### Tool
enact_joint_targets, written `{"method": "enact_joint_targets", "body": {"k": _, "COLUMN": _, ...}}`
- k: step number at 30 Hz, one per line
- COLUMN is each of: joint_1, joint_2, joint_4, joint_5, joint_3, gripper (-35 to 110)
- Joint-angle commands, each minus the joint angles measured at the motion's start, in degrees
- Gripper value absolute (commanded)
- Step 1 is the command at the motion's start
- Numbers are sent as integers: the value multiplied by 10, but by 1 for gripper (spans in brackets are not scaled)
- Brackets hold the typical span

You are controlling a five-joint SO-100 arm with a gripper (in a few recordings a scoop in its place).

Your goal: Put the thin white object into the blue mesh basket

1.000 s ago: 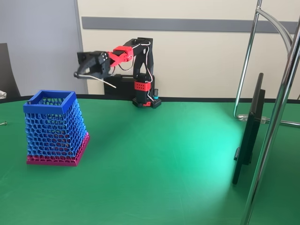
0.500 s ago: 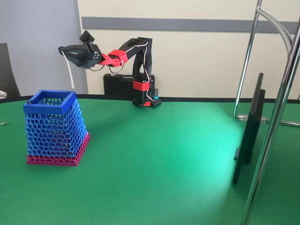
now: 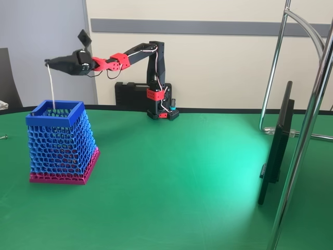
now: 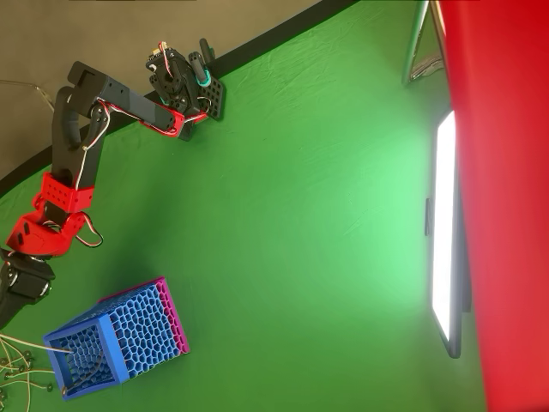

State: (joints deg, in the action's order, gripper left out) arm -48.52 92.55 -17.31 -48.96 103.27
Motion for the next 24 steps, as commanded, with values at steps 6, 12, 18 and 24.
{"method": "enact_joint_targets", "body": {"k": 6, "joint_1": 16, "joint_2": -15, "joint_4": 35, "joint_5": 18, "joint_3": -49, "gripper": 0}}
{"method": "enact_joint_targets", "body": {"k": 12, "joint_1": 25, "joint_2": -71, "joint_4": 110, "joint_5": 20, "joint_3": -159, "gripper": 0}}
{"method": "enact_joint_targets", "body": {"k": 18, "joint_1": 40, "joint_2": -125, "joint_4": 182, "joint_5": 18, "joint_3": -254, "gripper": 0}}
{"method": "enact_joint_targets", "body": {"k": 24, "joint_1": 79, "joint_2": -154, "joint_4": 183, "joint_5": -44, "joint_3": -262, "gripper": 0}}
